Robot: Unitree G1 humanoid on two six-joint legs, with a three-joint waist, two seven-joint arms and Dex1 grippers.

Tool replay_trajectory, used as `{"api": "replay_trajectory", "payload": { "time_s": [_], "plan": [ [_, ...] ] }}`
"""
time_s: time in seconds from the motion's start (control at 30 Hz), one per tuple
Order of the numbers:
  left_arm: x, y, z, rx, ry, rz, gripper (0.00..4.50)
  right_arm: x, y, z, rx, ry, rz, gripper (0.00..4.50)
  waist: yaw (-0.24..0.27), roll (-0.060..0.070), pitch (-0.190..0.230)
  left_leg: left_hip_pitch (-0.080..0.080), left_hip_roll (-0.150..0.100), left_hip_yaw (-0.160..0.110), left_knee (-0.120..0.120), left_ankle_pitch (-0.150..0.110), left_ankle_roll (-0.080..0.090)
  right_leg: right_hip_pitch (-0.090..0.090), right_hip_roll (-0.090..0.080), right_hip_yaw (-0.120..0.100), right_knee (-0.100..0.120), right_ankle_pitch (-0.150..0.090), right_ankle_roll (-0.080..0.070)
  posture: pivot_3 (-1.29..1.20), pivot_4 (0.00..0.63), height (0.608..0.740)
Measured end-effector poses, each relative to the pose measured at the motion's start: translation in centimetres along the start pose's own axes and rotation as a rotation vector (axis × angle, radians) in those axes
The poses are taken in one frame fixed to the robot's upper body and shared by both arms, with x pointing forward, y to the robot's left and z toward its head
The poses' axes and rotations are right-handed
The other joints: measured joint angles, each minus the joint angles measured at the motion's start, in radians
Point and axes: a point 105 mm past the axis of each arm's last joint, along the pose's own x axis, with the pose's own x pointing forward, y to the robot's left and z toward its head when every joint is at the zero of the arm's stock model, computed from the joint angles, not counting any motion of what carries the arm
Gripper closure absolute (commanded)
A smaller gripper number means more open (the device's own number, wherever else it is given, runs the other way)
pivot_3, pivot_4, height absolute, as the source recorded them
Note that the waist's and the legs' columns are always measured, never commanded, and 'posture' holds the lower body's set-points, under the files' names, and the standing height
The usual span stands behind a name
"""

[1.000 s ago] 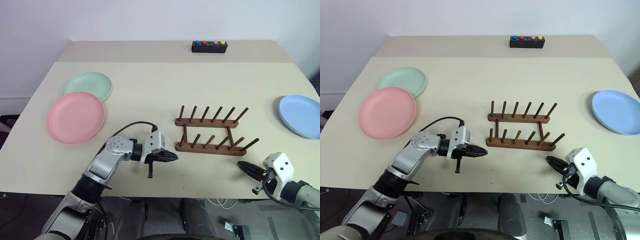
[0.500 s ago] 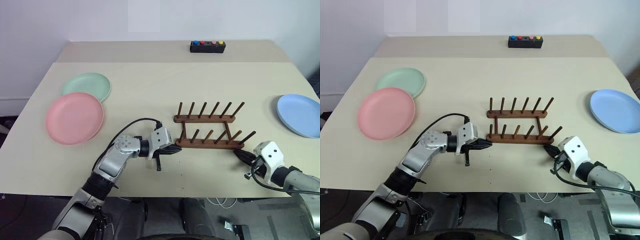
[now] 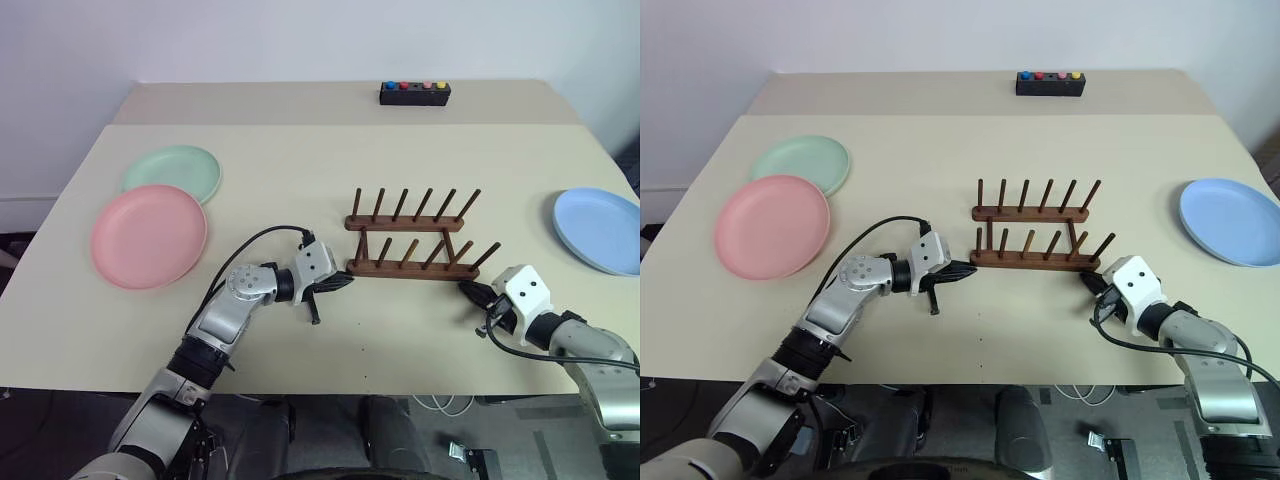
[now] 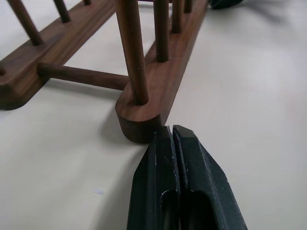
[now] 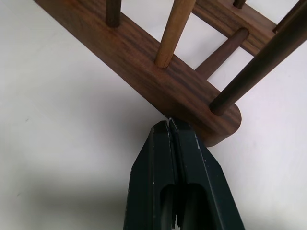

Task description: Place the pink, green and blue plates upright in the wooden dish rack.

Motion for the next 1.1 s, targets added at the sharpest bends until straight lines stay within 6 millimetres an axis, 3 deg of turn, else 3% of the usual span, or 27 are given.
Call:
{"api": "replay_trajectory", "payload": {
  "time_s": [0.23, 0.37, 0.47, 0.6, 0.7, 0.83, 0.9, 0.97, 1.1],
  "plan": [
    [0.0, 0.1, 0.0, 0.004, -0.006, 0.004, 4.47, 0.0, 0.0, -0.1, -0.005, -0.003, -0.005, 4.5, 0.0, 0.0, 0.0, 0.0, 0.0, 0.0, 0.0, 0.0, 0.0, 0.0, 0.0, 0.0, 0.0, 0.0, 0.0, 0.0, 0.15, 0.74],
    [-0.5, -0.7, 0.0, -0.014, -0.019, -0.034, 4.47, -1.1, -0.1, -0.5, 0.024, 0.017, -0.014, 4.5, 0.005, 0.0, 0.0, 0.0, 0.0, 0.0, -0.001, 0.0, 0.0, 0.0, 0.0, 0.0, 0.0, 0.0, 0.0, 0.0, 0.15, 0.74],
    [-1.2, -1.7, -0.1, -0.05, -0.033, -0.078, 4.5, -2.8, -1.3, -1.2, 0.031, 0.063, -0.043, 3.63, 0.004, 0.0, 0.0, -0.001, 0.0, 0.0, 0.0, 0.0, 0.0, 0.0, 0.0, 0.0, 0.0, 0.0, 0.0, 0.0, 0.15, 0.74],
    [-2.1, -2.9, 0.7, -0.099, -0.08, -0.135, 4.5, -5.1, -3.5, -1.6, 0.043, 0.115, -0.105, 1.67, 0.002, 0.0, 0.0, 0.0, 0.0, 0.0, 0.0, 0.0, 0.0, 0.0, 0.0, 0.0, 0.0, -0.002, -0.002, 0.0, 0.15, 0.74],
    [-2.2, -3.0, 1.2, -0.099, -0.094, -0.149, 4.5, -5.5, -3.4, -1.5, 0.046, 0.123, -0.09, 0.12, 0.0, 0.001, 0.0, 0.0, 0.0, 0.0, 0.0, 0.0, 0.0, 0.0, 0.0, 0.0, 0.0, -0.002, -0.002, 0.0, 0.15, 0.74],
    [-3.5, -1.9, 2.1, -0.125, -0.126, -0.097, 4.5, -5.4, -1.3, 0.6, 0.015, 0.068, 0.023, 0.01, 0.0, 0.001, 0.0, -0.001, 0.0, 0.0, -0.001, 0.0, 0.0, -0.001, 0.0, 0.0, 0.0, -0.001, 0.0, 0.0, 0.15, 0.74],
    [-4.8, -0.9, 2.6, -0.144, -0.139, -0.049, 3.97, -5.5, 0.2, 2.1, -0.01, 0.034, 0.112, 0.0, 0.0, 0.001, 0.0, -0.001, 0.0, 0.0, -0.001, 0.0, 0.0, -0.001, 0.0, 0.0, 0.0, -0.001, 0.0, 0.0, 0.15, 0.74],
    [-7.4, 0.7, 3.0, -0.184, -0.162, 0.034, 3.3, -5.7, 2.2, 3.6, -0.029, -0.004, 0.224, 0.0, -0.003, 0.001, 0.0, 0.0, 0.001, 0.0, -0.001, 0.0, 0.0, -0.001, 0.0, 0.0, 0.0, -0.001, 0.0, 0.0, 0.15, 0.74],
    [-12.7, 4.4, 3.5, -0.189, -0.162, 0.271, 1.21, -5.0, 4.4, 6.3, -0.05, -0.096, 0.364, 0.0, -0.001, 0.0, 0.001, -0.001, 0.001, 0.0, 0.0, 0.0, 0.0, 0.0, 0.0, 0.0, 0.0, -0.002, -0.003, 0.0, 0.15, 0.74]
  ]
}}
